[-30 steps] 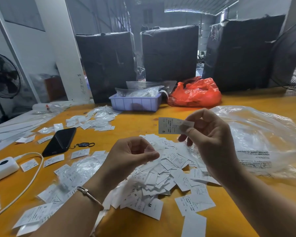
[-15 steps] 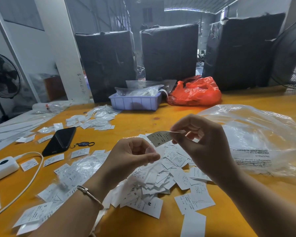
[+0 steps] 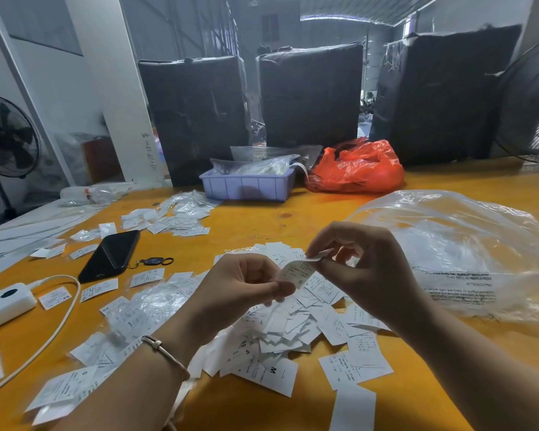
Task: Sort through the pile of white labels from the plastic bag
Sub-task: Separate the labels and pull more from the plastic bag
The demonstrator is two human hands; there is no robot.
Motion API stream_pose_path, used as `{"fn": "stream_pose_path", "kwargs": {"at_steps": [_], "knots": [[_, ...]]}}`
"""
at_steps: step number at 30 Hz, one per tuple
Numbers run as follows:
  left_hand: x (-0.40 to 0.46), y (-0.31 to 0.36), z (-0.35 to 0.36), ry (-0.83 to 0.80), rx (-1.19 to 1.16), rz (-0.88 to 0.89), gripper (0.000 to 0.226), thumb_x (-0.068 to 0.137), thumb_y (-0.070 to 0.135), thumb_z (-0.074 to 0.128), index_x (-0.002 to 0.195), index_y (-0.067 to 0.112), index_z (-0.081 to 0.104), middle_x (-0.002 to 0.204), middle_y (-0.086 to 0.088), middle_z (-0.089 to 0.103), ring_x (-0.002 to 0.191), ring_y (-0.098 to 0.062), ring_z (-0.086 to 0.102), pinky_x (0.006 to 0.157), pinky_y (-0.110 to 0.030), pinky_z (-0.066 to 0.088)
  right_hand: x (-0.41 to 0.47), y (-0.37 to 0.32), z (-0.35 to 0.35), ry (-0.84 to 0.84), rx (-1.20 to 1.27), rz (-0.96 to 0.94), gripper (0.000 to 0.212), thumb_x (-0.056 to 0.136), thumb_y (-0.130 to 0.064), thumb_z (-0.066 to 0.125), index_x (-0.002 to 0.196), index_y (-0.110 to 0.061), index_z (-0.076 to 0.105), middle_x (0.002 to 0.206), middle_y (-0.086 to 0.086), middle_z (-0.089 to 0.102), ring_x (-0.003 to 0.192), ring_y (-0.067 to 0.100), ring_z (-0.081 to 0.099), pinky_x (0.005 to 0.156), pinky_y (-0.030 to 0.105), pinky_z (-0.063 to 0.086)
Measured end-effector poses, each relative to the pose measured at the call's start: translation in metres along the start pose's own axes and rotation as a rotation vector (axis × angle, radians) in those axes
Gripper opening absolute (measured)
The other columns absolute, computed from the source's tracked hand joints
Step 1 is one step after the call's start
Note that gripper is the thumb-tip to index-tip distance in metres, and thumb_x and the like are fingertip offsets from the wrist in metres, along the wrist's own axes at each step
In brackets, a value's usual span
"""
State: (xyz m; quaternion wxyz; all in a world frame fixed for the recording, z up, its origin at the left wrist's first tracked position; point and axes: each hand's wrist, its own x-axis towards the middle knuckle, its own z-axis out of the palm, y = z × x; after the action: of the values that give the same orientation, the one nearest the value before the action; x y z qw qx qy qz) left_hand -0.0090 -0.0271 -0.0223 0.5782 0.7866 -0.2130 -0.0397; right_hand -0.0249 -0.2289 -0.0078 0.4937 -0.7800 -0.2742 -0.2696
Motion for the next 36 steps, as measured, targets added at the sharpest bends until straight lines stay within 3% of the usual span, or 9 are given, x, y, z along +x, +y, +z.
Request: {"fn": "stream_pose_path", "kwargs": {"at_steps": [6,10,14,21,26,33,36], "knots": [[0.000,-0.002,0.000,-0.019,-0.003,0.004,0.018,0.069,0.033,0.080,0.070,0.016,0.074,0.074,-0.014,0.070,0.066,-0.011,0.059,0.059,-0.017,0.046,-0.003,0.004,0.004,-0.112,-0.058,-0.005,0.015,0.078,-0.002,0.075,0.081,-0.017,0.074,0.076,-0.007,0.071,0.067,0.010,0.064,0.054,0.031,0.051],[0.000,-0.002,0.001,-0.009,-0.012,0.002,0.016,0.071,0.035,0.079,0.071,0.019,0.075,0.080,-0.008,0.074,0.066,-0.008,0.060,0.061,-0.016,0.048,-0.001,0.006,0.002,-0.009,-0.023,0.051,0.018,0.079,-0.006,0.074,0.093,-0.018,0.072,0.080,-0.009,0.070,0.068,0.008,0.061,0.054,0.025,0.051],[0.000,-0.001,0.001,0.005,-0.033,0.008,0.013,0.073,0.031,0.077,0.072,0.018,0.075,0.081,-0.006,0.075,0.066,-0.008,0.062,0.062,-0.016,0.049,-0.001,0.006,0.004,0.021,-0.005,0.089,0.018,0.080,-0.005,0.073,0.088,-0.021,0.074,0.073,-0.010,0.069,0.063,0.007,0.059,0.053,0.025,0.049],[0.000,-0.003,-0.001,0.025,-0.035,0.017,0.027,0.073,0.030,0.077,0.083,0.005,0.074,0.084,-0.016,0.072,0.080,-0.017,0.068,0.070,-0.022,0.055,-0.004,0.009,0.011,-0.134,-0.060,0.078,0.008,0.083,-0.015,0.073,0.089,-0.018,0.077,0.080,-0.012,0.069,0.071,0.008,0.062,0.057,0.020,0.049],[0.001,-0.002,0.000,0.027,-0.029,0.023,0.015,0.072,0.034,0.075,0.074,0.018,0.076,0.077,-0.004,0.073,0.076,-0.012,0.069,0.068,-0.018,0.053,-0.003,0.013,0.009,-0.214,-0.012,0.151,0.008,0.085,-0.022,0.070,0.088,-0.022,0.077,0.082,-0.010,0.069,0.074,0.008,0.062,0.059,0.019,0.047],[0.003,-0.002,-0.002,0.091,-0.007,0.030,0.019,0.071,0.034,0.076,0.077,0.016,0.075,0.078,-0.005,0.074,0.074,-0.009,0.068,0.067,-0.015,0.053,-0.004,0.012,0.010,-0.204,0.004,0.140,0.020,0.078,-0.004,0.074,0.094,-0.016,0.075,0.076,-0.001,0.071,0.069,0.009,0.064,0.060,0.016,0.049],[0.002,-0.001,-0.003,0.116,-0.025,0.027,0.022,0.070,0.029,0.075,0.089,0.018,0.074,0.081,-0.011,0.073,0.076,-0.011,0.069,0.066,-0.016,0.054,-0.003,0.012,0.009,-0.168,-0.005,0.139,0.019,0.080,-0.004,0.072,0.092,-0.017,0.075,0.076,-0.003,0.071,0.069,0.008,0.064,0.061,0.018,0.050]]}}
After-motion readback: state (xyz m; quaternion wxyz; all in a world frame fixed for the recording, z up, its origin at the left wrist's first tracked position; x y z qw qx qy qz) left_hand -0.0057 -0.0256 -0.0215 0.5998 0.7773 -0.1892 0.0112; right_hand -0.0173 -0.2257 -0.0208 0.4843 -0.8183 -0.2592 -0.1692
